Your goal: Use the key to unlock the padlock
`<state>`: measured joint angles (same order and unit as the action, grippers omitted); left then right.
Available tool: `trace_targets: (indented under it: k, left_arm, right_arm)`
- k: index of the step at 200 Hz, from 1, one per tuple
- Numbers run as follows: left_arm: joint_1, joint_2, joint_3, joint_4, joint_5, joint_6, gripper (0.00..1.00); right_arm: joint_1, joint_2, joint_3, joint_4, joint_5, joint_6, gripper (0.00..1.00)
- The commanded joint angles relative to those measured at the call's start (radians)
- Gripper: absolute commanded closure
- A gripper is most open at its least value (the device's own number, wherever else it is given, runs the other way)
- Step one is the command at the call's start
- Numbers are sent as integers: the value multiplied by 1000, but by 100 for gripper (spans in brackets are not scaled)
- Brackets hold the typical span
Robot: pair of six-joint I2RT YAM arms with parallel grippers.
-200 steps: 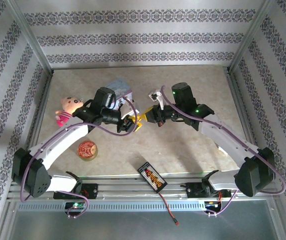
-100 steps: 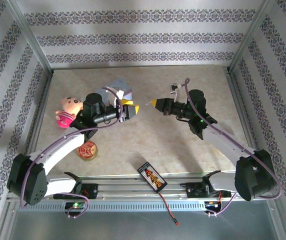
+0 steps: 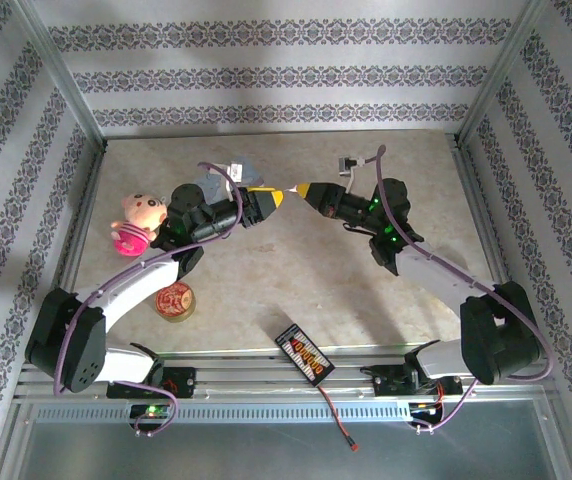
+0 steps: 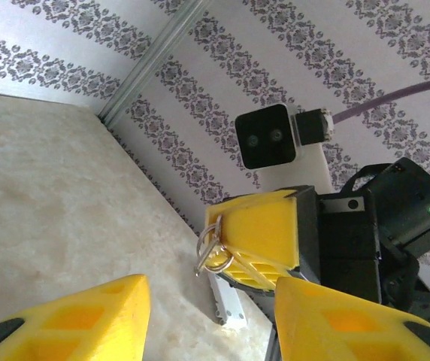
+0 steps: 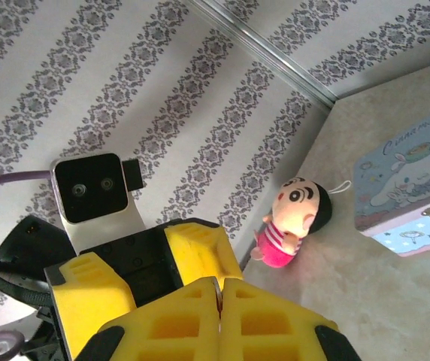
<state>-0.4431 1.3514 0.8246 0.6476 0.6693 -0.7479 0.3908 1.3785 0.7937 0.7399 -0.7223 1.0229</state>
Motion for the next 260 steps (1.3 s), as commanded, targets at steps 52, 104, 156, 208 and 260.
trace_targets:
  k: [52,104,156,208,260]
  left_arm:
    - [5,55,33,149,69,-49,54]
    - [4,89,37,229,68,-86,61]
    - [5,94,43,251,62,-93,74]
    - [5,88,42,244,55,-84,89]
    - [5,83,52,242,51,-78,83]
  right_arm:
    - [13,74,21,213,-32,130,100]
    - [23,94,31,231,-51,143,100]
    - [29,97,32,232,-57,143,100]
    - [31,102,37,231,-65,146,100]
    - [36,110,45,231,-80,149,100]
